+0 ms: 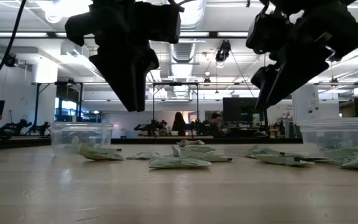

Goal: Pick and place Stevia / Truvia into bins
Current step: Put the stevia packet into the oval transparent container

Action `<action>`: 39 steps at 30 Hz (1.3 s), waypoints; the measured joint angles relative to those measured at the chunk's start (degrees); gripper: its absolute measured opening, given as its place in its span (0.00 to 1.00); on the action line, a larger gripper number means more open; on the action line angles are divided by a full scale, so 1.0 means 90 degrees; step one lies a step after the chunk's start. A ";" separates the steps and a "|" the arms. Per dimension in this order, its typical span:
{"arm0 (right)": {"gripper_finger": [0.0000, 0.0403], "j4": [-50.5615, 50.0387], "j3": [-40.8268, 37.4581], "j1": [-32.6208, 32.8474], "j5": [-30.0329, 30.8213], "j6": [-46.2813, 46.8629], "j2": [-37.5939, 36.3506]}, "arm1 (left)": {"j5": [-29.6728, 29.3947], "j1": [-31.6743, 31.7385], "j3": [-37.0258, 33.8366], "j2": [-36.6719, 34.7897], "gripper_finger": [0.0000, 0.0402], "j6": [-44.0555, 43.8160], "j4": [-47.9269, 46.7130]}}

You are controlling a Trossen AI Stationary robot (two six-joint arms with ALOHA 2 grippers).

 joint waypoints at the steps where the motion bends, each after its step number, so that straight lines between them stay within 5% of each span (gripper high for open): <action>1: 0.49 0.0002 0.0000 0.0000 0.0001 0.0000 0.0013 | 0.0000 0.0004 -0.0010 0.0000 0.36 0.0000 0.0024; 24: 0.52 -0.0025 0.0000 0.0000 0.0513 -0.0686 -0.0851 | -0.0042 -0.0250 -0.0330 0.0325 0.36 -0.0499 -0.0021; 39: 0.52 -0.1048 -0.0027 0.0000 0.1206 -0.0529 -0.1468 | -0.0074 -0.0284 -0.0333 0.0457 0.36 -0.0508 -0.0121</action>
